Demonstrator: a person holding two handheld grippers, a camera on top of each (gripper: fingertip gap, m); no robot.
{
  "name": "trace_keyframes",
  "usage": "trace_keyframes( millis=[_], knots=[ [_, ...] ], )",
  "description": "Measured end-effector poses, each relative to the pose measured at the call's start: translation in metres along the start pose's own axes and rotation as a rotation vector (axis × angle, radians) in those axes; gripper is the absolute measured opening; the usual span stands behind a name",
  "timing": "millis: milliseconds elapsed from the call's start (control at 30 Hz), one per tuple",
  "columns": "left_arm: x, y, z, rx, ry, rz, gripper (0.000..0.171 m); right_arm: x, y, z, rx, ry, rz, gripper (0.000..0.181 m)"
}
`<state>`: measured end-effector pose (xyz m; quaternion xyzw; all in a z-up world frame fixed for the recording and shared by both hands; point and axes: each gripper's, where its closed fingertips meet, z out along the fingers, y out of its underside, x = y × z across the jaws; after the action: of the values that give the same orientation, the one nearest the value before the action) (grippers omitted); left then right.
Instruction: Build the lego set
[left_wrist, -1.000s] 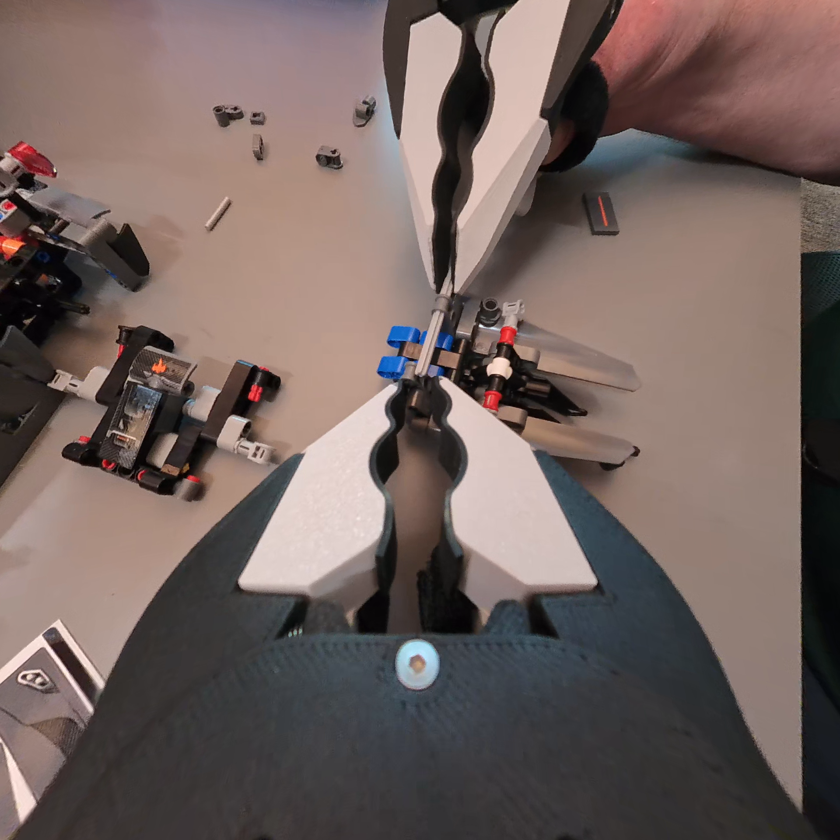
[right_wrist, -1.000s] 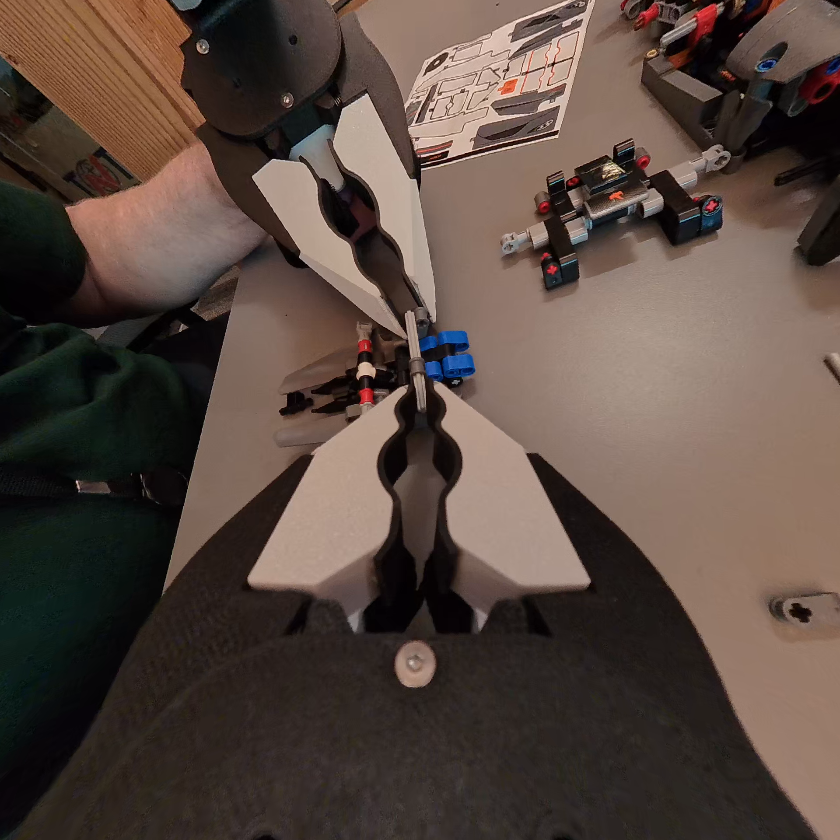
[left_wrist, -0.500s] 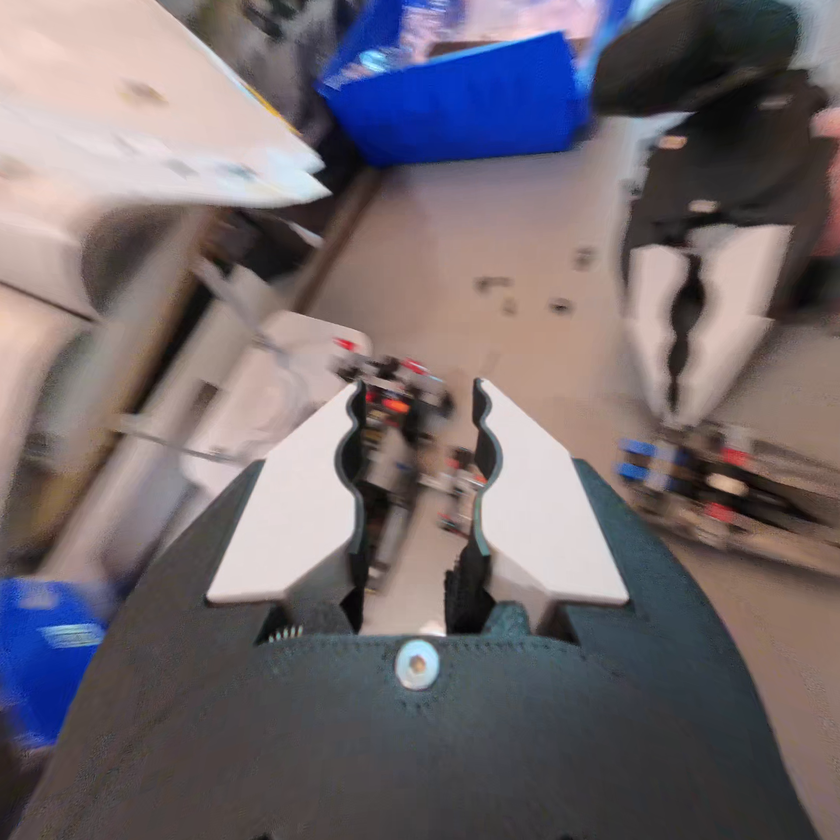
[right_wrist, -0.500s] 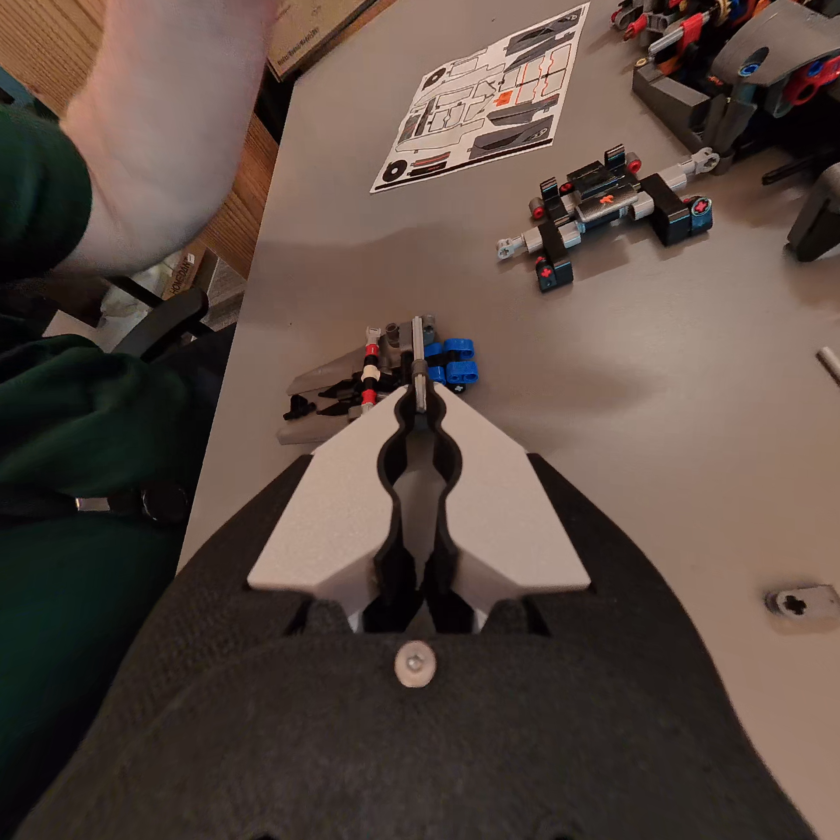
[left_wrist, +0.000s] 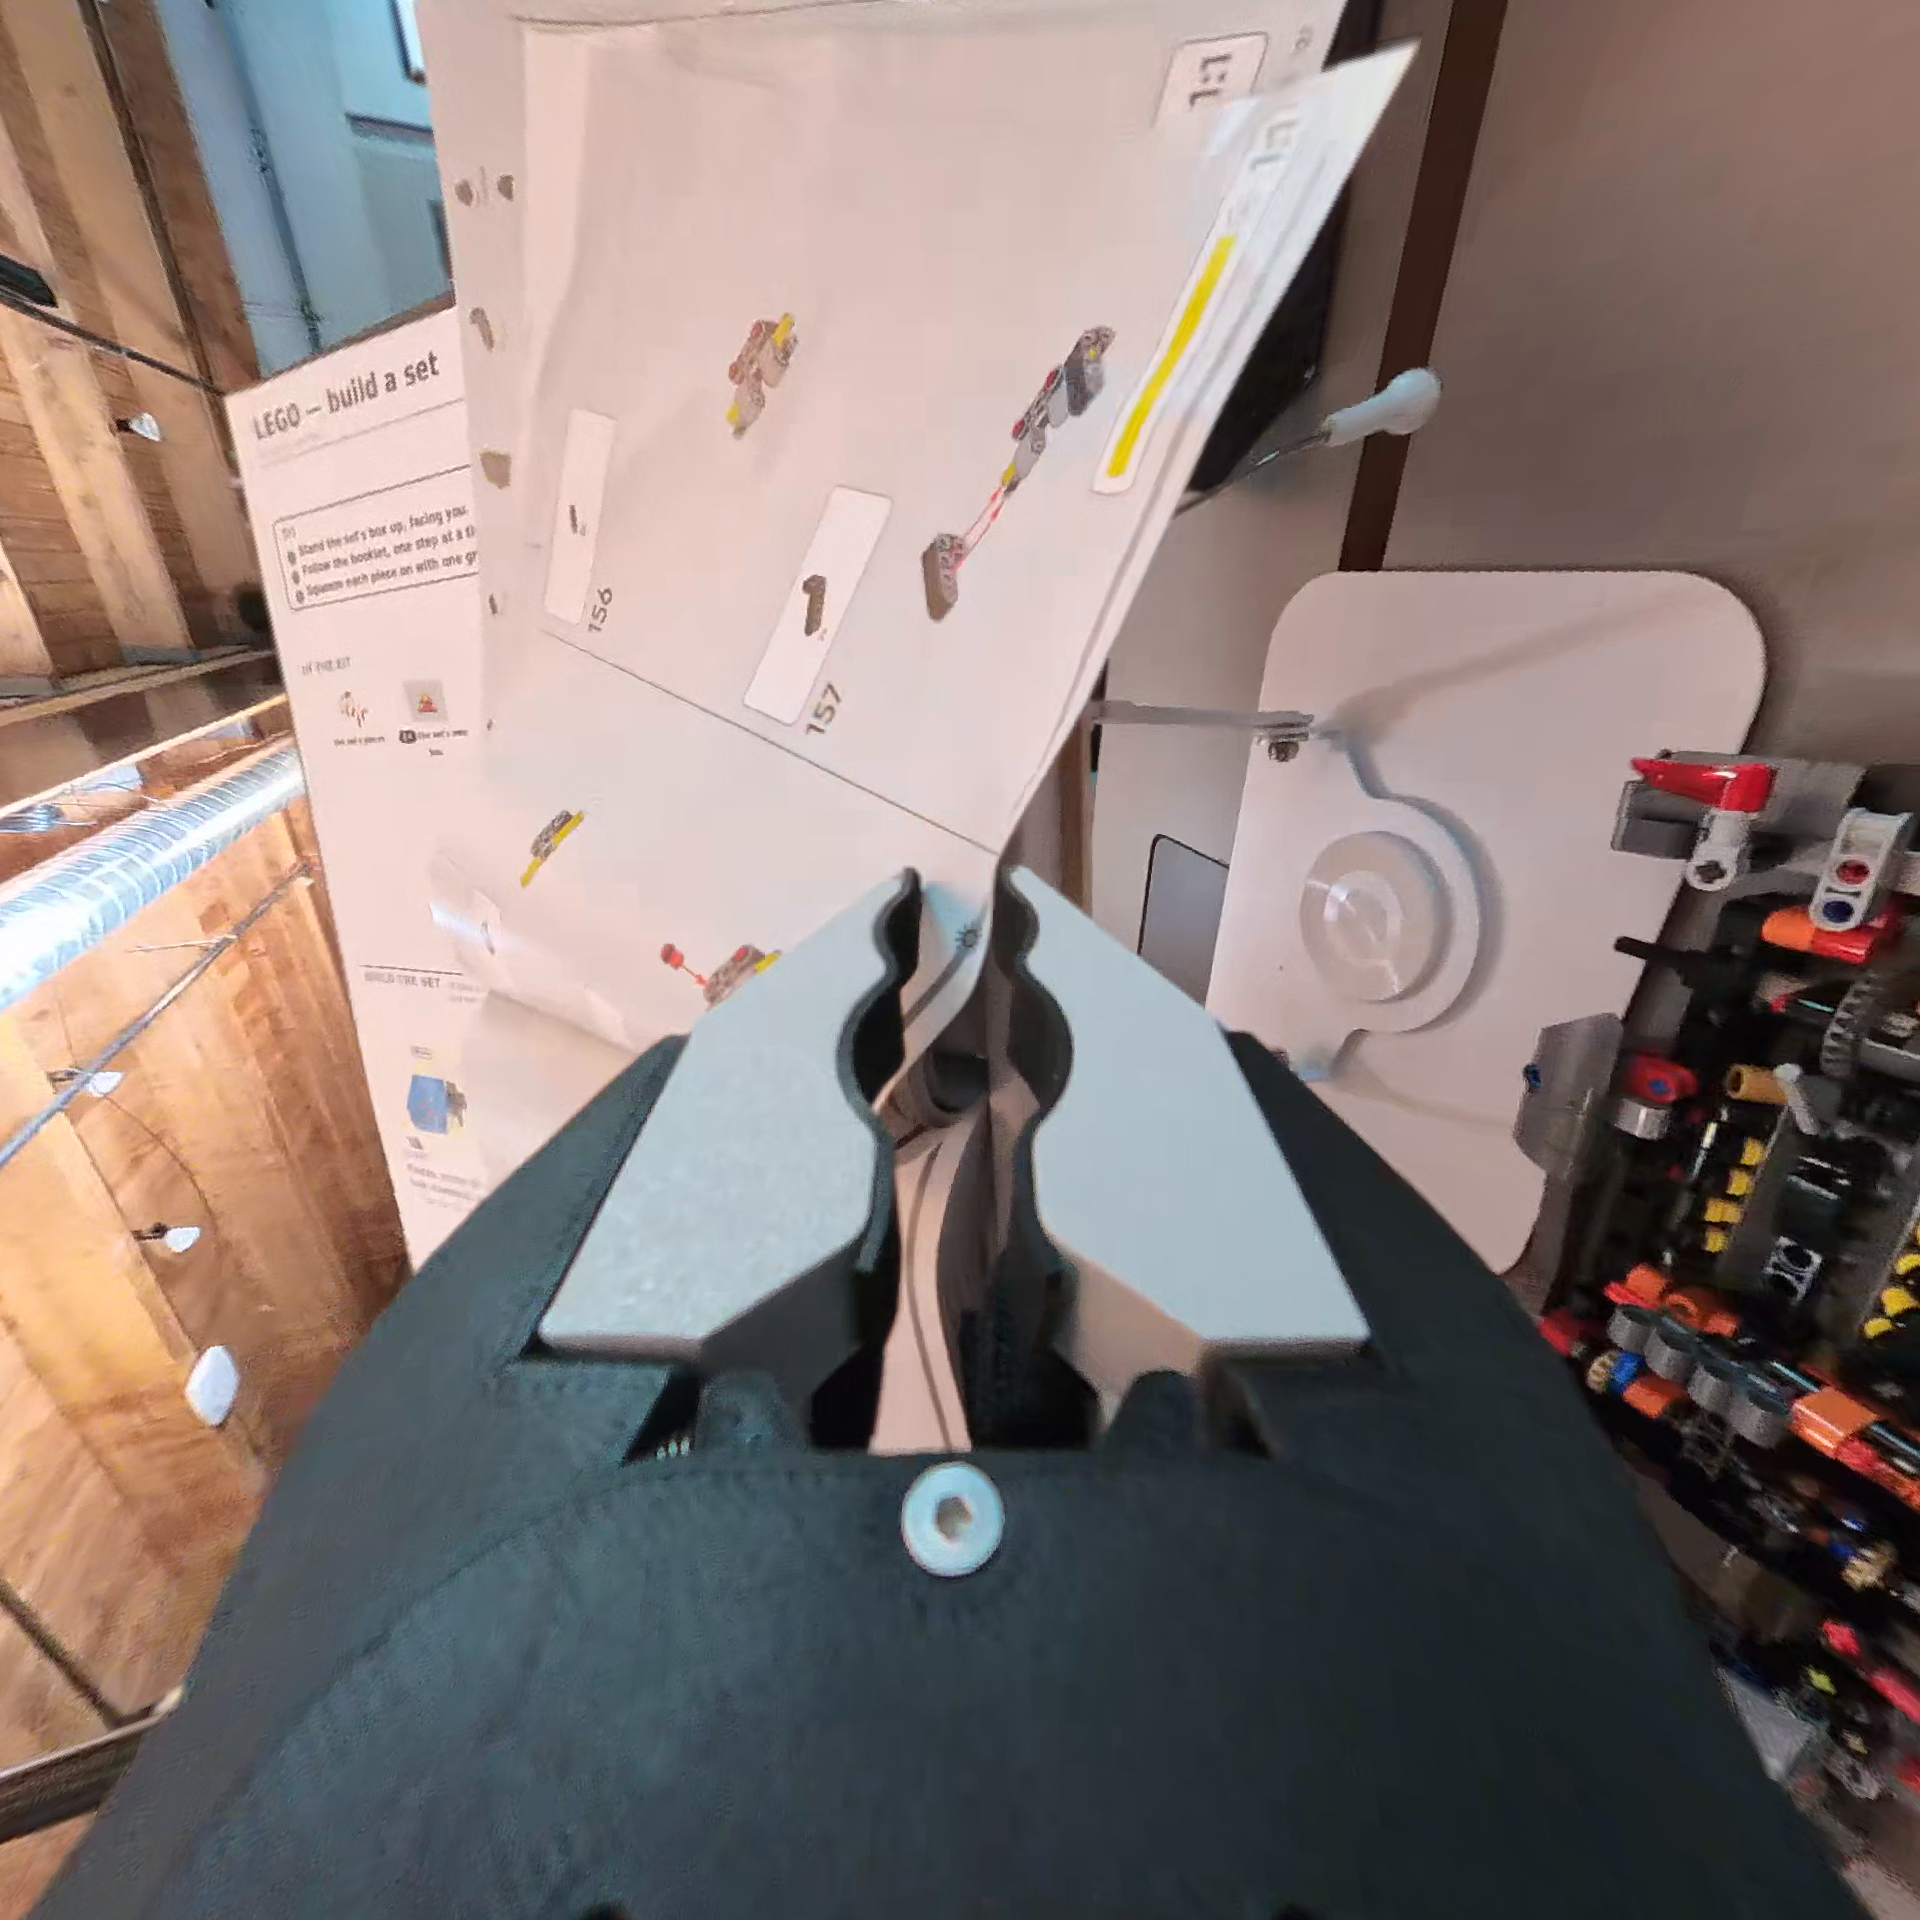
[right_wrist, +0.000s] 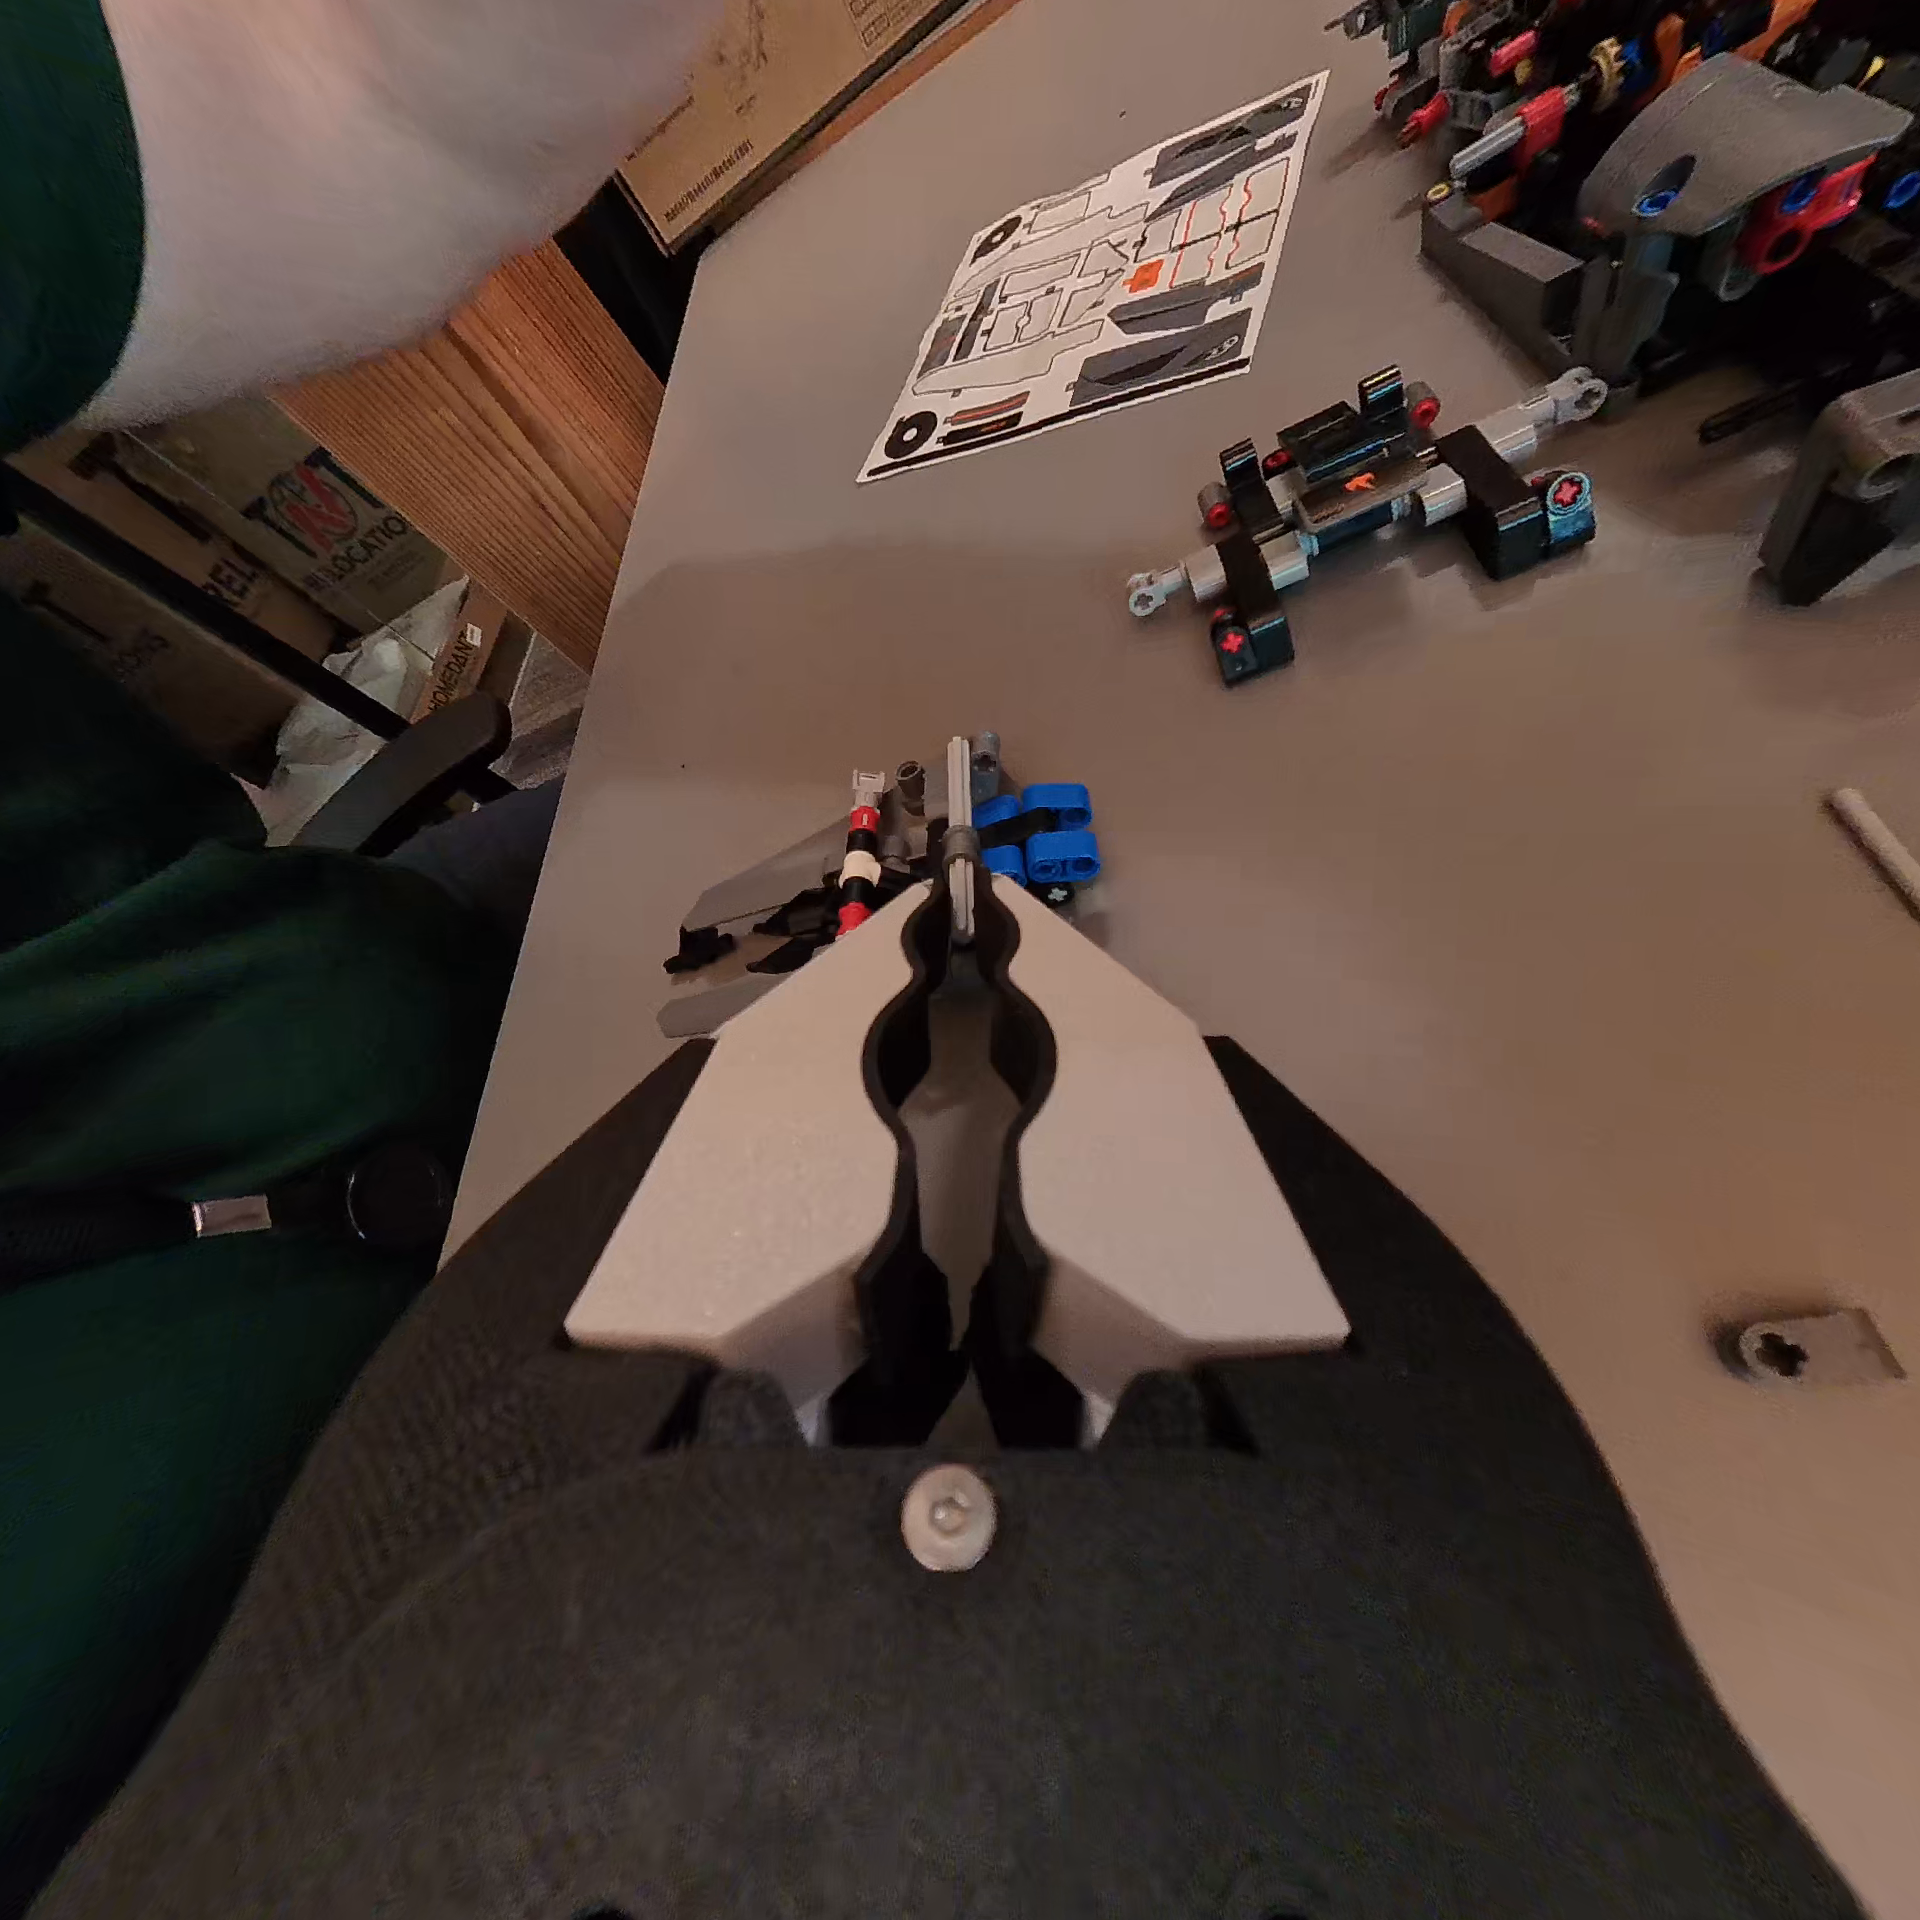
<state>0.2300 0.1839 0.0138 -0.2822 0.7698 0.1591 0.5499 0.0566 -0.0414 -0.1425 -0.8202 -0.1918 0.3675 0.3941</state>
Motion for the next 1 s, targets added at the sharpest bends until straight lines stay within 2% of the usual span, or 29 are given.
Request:
trace_keyframes(
  millis=[133, 333, 533, 600, 700, 867, 1000],
  knots=[
    [0.002, -0.003, -0.001, 0.031, 0.026, -0.05, 0.003, -0.001, 0.001, -0.004, -0.005, -0.003, -0.005, 0.002],
    [0.004, -0.002, 0.0, 0.097, 0.154, -0.235, 0.005, -0.001, 0.009, -0.013, -0.047, -0.016, -0.008, 0.002],
    [0.007, -0.002, 0.0, 0.116, 0.244, -0.3, 0.006, -0.002, 0.011, -0.019, -0.053, -0.045, 0.006, 0.003],
    [0.008, -0.001, -0.001, 0.118, 0.273, -0.319, 0.003, -0.006, 0.001, -0.03, 0.008, -0.06, 0.0, 0.004],
    [0.009, 0.0, -0.001, 0.129, 0.301, -0.347, 0.002, -0.005, -0.027, -0.062, 0.198, -0.06, 0.013, 0.009],
    [0.008, 0.001, -0.001, 0.143, 0.321, -0.398, 0.0, 0.013, -0.059, -0.126, 0.511, 0.039, 0.039, 0.008],
    [0.007, -0.002, -0.004, 0.183, 0.36, -0.463, 0.0, 0.015, -0.061, -0.136, 0.566, 0.011, 0.072, 0.004]
  ],
)
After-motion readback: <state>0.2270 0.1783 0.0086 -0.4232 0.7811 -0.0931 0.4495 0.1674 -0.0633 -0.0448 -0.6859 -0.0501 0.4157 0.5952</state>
